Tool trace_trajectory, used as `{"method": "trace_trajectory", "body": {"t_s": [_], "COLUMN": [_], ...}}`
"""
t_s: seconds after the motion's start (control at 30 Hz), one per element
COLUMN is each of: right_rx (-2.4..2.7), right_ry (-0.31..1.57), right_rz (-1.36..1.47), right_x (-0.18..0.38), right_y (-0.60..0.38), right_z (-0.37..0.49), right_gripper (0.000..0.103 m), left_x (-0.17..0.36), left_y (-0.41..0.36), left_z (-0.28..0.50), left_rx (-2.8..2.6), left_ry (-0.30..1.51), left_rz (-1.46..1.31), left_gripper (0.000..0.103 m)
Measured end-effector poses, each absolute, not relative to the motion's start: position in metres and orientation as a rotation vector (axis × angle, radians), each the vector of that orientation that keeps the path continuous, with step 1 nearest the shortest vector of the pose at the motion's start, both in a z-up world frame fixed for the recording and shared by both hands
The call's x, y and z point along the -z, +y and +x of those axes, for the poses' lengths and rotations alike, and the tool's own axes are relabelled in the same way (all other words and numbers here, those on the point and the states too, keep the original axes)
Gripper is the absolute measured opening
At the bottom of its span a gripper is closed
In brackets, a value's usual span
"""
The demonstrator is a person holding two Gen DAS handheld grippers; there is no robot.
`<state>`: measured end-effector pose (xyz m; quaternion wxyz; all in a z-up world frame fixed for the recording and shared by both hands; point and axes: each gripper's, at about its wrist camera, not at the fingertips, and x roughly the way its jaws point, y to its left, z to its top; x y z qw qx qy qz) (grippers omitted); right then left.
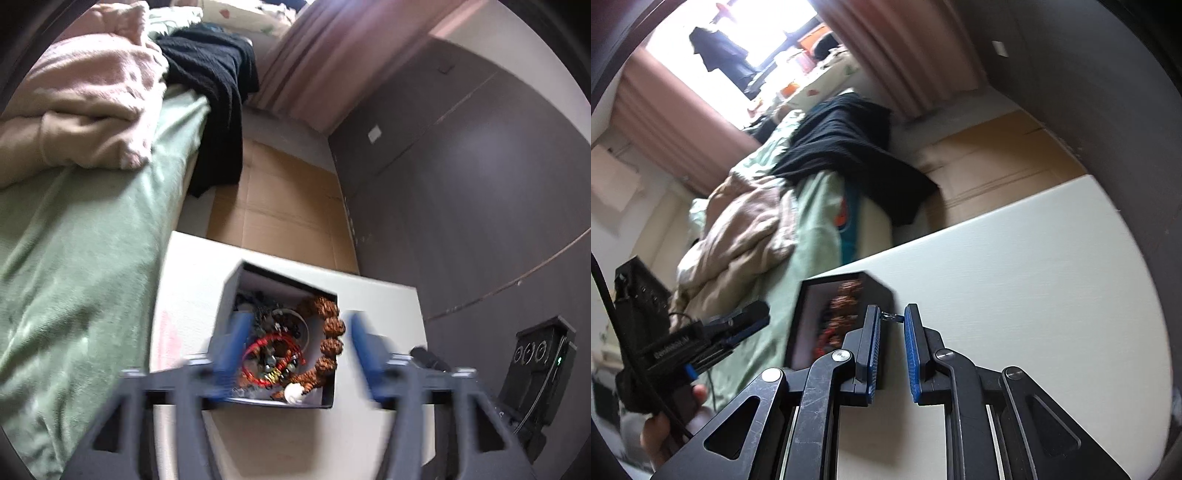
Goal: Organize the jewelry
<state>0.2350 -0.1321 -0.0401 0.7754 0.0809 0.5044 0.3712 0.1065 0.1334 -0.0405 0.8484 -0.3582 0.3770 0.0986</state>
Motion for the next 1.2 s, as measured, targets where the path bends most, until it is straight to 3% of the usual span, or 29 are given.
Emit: {"method": "trace_trajectory", "body": {"t_s": [0.43,0.47,0.53,0.57,0.77,0.87,1.03,1.2], "right_rx": [-0.974,-0.973,-0.986,-0.980,-0.922,-0.875,-0.816,-0.780], "right_ry": [1.143,1.151,1.201,1.205,1.163,1.144,1.140,1.119], "right_rz": [0.201,0.191,0.192,0.201,0.207,0.202,0.175,0.148], "right_x": [0.054,0.055,0.062,0.063,0.050,0.044,0.036,0.023], "right_y": [-0.065,-0.062,-0.056,-0.059,-0.086,-0.103,-0.126,-0.149], "right_z": [0.207,0.206,0.208,0.209,0.214,0.216,0.217,0.212], "right_gripper": [0.015,0.017,0.042,0.045,0.049,0.059,0.059,0.060], "left_x": [0.033,0.033,0.035,0.036,0.033,0.030,0.027,0.022], "left_y": [0.172,0.174,0.174,0.174,0.162,0.150,0.129,0.103], "left_z": [0.080,0.079,0.079,0.080,0.083,0.085,0.087,0.084], "left_rx": [-0.294,-0.296,-0.295,-0.293,-0.285,-0.276,-0.256,-0.241], "left_ry": [0.746,0.746,0.750,0.751,0.760,0.773,0.793,0.777], "left_rz": [-0.792,-0.796,-0.799,-0.800,-0.765,-0.732,-0.679,-0.619], "left_gripper": [0.070,0.070,0.070,0.070,0.070,0.070,0.071,0.085]}}
